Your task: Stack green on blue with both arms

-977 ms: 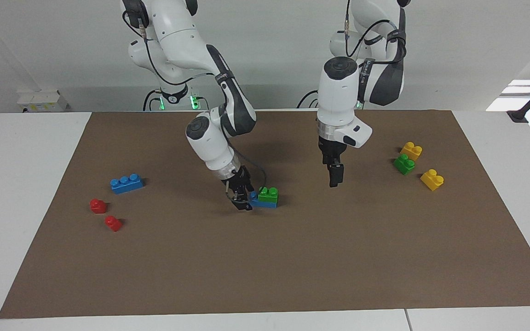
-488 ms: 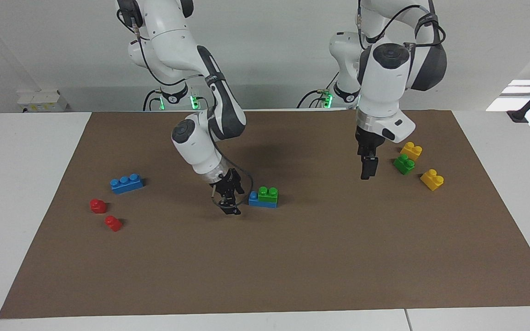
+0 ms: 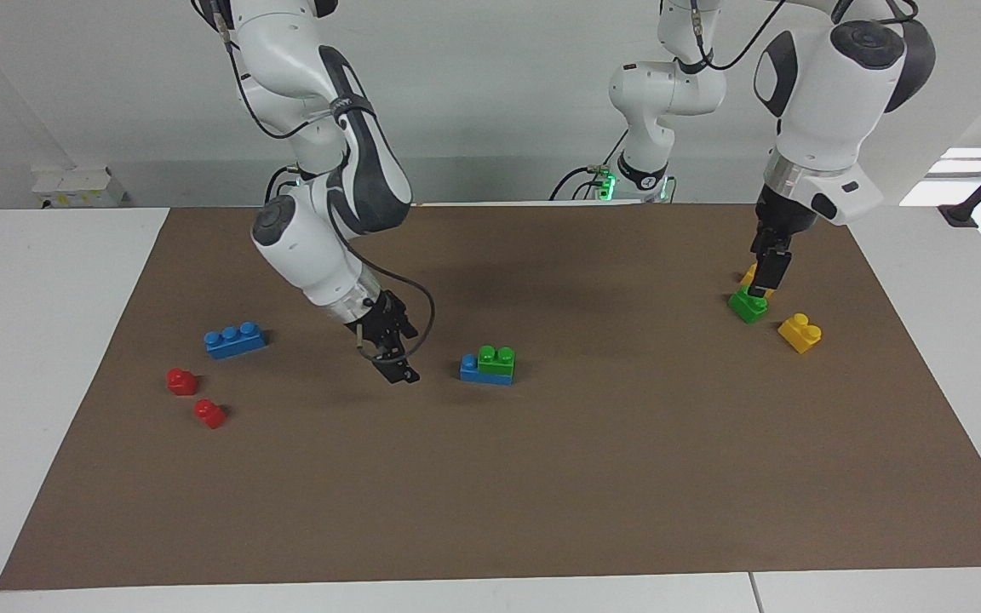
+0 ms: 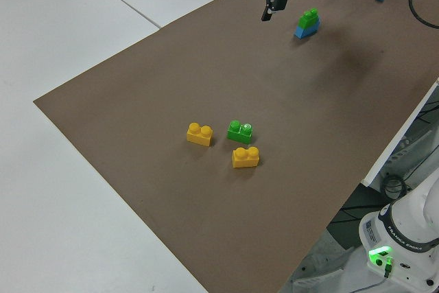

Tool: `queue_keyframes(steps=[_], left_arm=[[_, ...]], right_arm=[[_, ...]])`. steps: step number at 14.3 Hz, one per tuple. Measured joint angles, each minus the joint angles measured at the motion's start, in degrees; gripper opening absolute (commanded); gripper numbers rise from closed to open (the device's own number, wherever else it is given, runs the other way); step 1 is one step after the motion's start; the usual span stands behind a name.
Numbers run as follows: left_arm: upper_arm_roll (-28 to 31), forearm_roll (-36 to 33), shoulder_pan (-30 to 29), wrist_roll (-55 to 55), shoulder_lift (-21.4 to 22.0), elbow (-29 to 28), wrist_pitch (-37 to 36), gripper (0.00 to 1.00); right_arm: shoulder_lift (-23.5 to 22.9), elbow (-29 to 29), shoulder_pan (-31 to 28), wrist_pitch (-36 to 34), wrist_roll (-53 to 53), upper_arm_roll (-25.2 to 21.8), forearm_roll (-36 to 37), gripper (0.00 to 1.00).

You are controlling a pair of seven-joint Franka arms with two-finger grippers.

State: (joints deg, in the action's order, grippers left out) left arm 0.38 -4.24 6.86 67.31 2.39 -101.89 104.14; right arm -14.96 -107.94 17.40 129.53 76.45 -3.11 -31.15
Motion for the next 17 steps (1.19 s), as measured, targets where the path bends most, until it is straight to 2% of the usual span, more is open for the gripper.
queue_keyframes(steps=[6, 10, 12, 17], left_arm=[[0.4, 0.8, -5.5, -34.6, 1.9, 0.2, -4.4, 1.00], [0.4, 0.8, -6.5, -56.6, 1.9, 1.0, -7.5, 1.00], [0.3, 0.8, -6.5, -62.7, 1.9, 1.4, -8.6, 1.00], [0.0, 1.2, -6.5, -66.0, 1.9, 2.6, -13.4, 1.00]], right_arm=[[3.3, 6.8, -6.7, -14.2, -11.6, -0.3, 9.6, 1.00], [6.3, 8.4, -9.8, -18.8, -21.9, -0.4, 13.5, 1.00], [8.2, 8.5, -10.7, -20.8, -26.7, -0.4, 16.7, 1.00], [12.9, 8.6, -12.5, -25.8, -42.4, -0.4, 21.4, 1.00]])
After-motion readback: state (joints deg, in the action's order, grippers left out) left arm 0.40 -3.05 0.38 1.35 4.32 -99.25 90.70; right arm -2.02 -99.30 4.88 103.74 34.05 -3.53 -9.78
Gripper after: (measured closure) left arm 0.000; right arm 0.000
